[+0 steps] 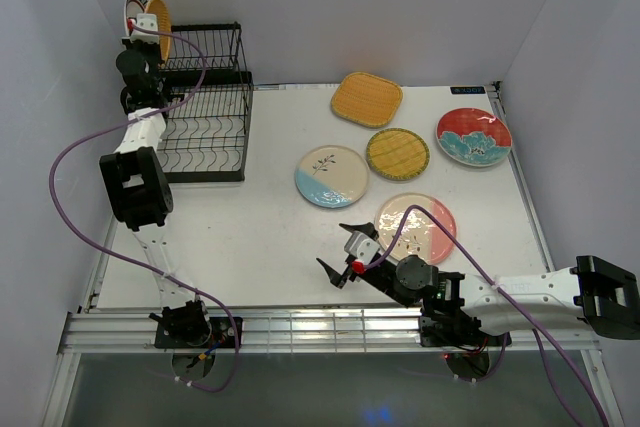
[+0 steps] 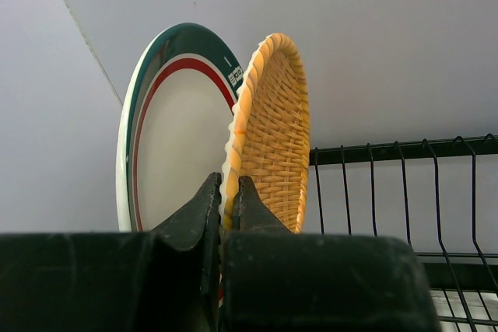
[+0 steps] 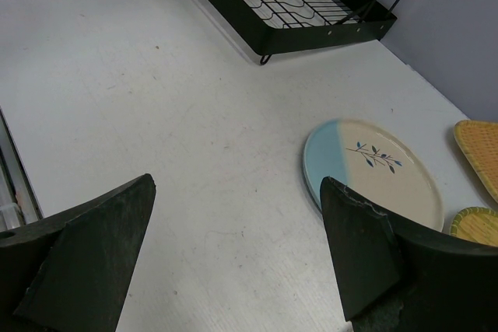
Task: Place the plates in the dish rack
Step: Insert the plate into the dish rack.
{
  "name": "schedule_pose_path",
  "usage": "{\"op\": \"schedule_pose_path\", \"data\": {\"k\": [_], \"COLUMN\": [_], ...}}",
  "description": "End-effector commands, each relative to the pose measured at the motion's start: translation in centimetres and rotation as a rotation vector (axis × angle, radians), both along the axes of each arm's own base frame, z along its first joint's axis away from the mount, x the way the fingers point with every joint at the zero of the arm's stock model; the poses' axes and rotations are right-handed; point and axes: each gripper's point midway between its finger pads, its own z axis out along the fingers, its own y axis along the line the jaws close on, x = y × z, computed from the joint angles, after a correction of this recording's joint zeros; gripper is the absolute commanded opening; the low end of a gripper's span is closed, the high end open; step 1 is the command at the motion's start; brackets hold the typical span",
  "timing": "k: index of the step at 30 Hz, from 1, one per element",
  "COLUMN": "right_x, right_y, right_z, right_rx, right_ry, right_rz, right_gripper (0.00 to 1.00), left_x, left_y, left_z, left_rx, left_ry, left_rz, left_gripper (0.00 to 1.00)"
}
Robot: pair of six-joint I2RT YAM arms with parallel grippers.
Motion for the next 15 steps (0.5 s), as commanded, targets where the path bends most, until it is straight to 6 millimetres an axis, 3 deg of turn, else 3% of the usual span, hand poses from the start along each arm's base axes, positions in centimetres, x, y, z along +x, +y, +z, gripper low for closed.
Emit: {"op": "schedule_pose_path", "data": {"k": [1, 10, 15], "right_x": [0.0, 0.0, 0.0], "right_y": [0.7, 0.5, 0.6], "right_z": [2.8, 2.8, 2.8], "right_rx": [0.085, 0.091, 0.087], "right_ry": [0.002, 0.003, 0.002], "right_rz": [0.003, 0.004, 0.004], "right_gripper": [0.92, 0.92, 0.92], "left_x": [-1.2, -1.4, -1.5], "left_y": [1.1, 0.7, -0.8], "left_z": [4.4, 4.0, 4.4], "left_rx": [0.014, 0.023, 0.040], "left_ry": [-0.088, -0.079, -0.077], "left_rz": [0.074, 0.056, -0.022], "left_gripper": [0.00, 0.00, 0.00]}}
